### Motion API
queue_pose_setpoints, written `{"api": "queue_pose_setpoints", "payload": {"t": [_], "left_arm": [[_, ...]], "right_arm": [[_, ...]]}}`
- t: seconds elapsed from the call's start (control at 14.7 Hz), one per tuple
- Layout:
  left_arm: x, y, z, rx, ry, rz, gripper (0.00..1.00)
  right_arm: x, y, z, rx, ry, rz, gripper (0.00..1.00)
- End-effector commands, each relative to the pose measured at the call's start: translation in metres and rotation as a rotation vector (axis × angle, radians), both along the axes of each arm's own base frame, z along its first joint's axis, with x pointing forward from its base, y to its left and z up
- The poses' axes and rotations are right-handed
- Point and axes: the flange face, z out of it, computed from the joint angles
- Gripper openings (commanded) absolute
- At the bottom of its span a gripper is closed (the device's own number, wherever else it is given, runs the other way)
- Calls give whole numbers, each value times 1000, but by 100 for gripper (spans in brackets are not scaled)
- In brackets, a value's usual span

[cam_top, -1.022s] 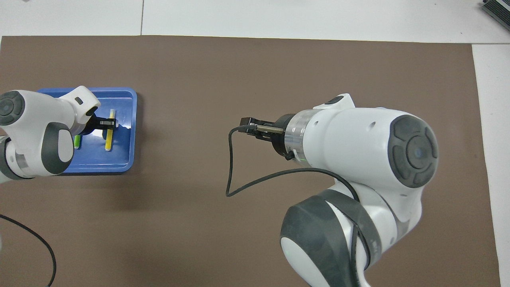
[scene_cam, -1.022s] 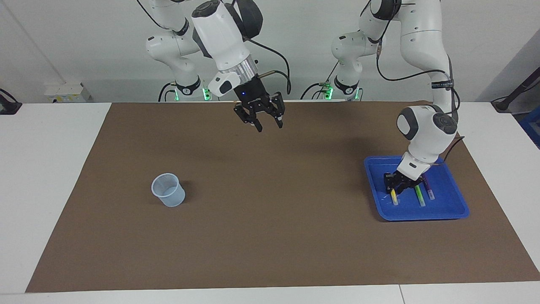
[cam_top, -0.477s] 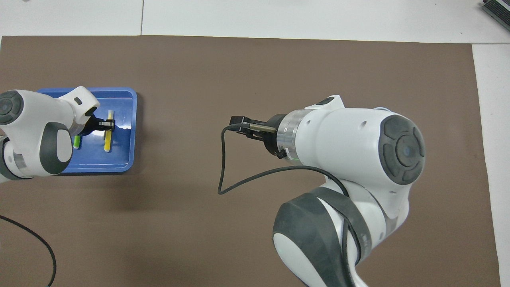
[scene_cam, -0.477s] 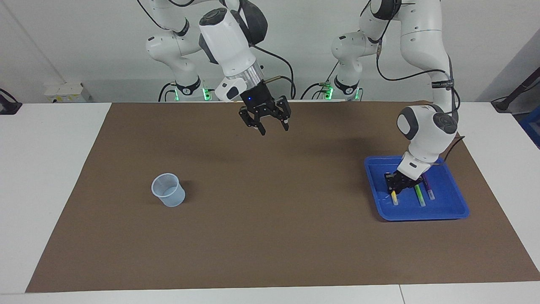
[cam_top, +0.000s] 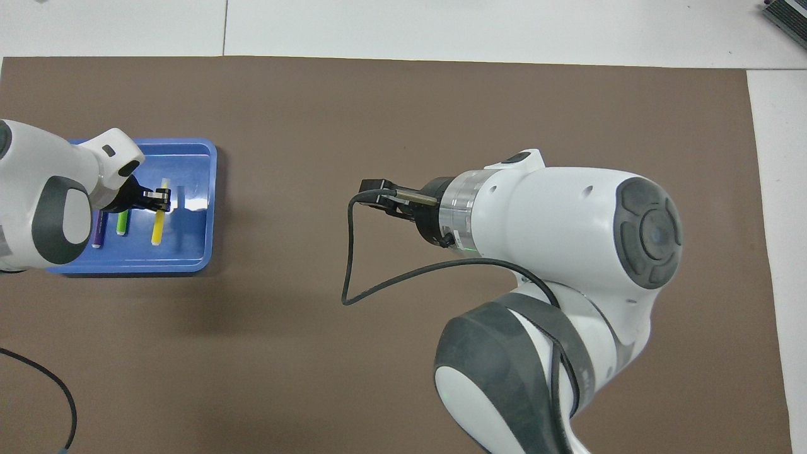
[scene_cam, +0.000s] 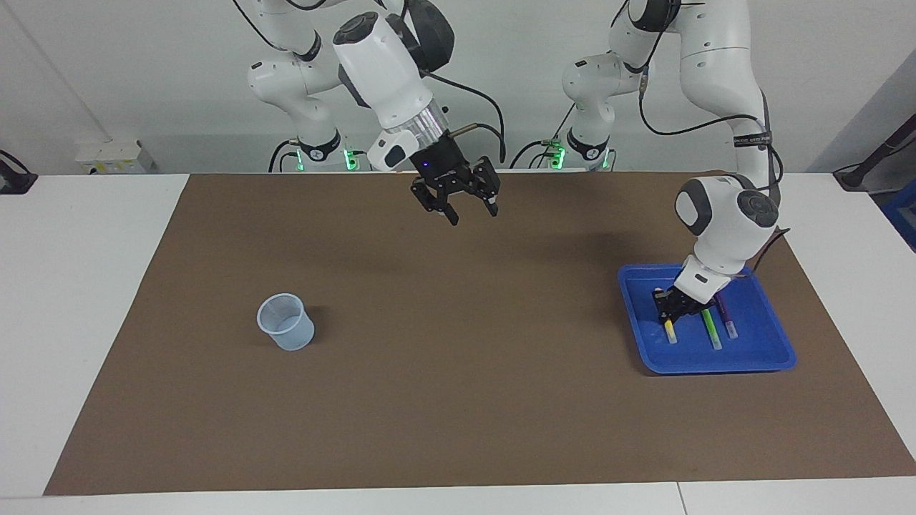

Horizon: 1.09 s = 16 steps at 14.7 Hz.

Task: Transfer and insert pens with both arms
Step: 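Lower the left gripper and grasp the yellow pen in the tray, then carry the yellow pen toward the right gripper with the left gripper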

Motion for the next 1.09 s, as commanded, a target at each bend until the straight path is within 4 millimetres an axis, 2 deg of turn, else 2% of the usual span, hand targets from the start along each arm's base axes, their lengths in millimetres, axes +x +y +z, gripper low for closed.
{"api": "queue_pose_setpoints", "payload": {"t": [0.0, 0.2, 0.34, 0.48, 0.82, 1.02], "left_arm": [[-7, 4, 27, -6, 9, 15, 0], [-5, -11, 45, -104, 28, 99, 0], [-7, -25, 51, -113, 81, 242, 0], [-10, -46, 55, -133, 124, 405, 0], [-18, -120, 61, -252, 277, 823, 0], [-22, -150, 66, -306, 354, 992, 0]], "right_arm": [[9, -3, 9, 89, 21, -41, 82], [8, 0, 6, 90, 28, -40, 82], [8, 5, 2, 94, 48, -55, 81], [9, 6, 3, 114, 41, -94, 80], [10, 7, 6, 137, 75, -155, 77], [9, 8, 10, 151, 91, -186, 75]]}}
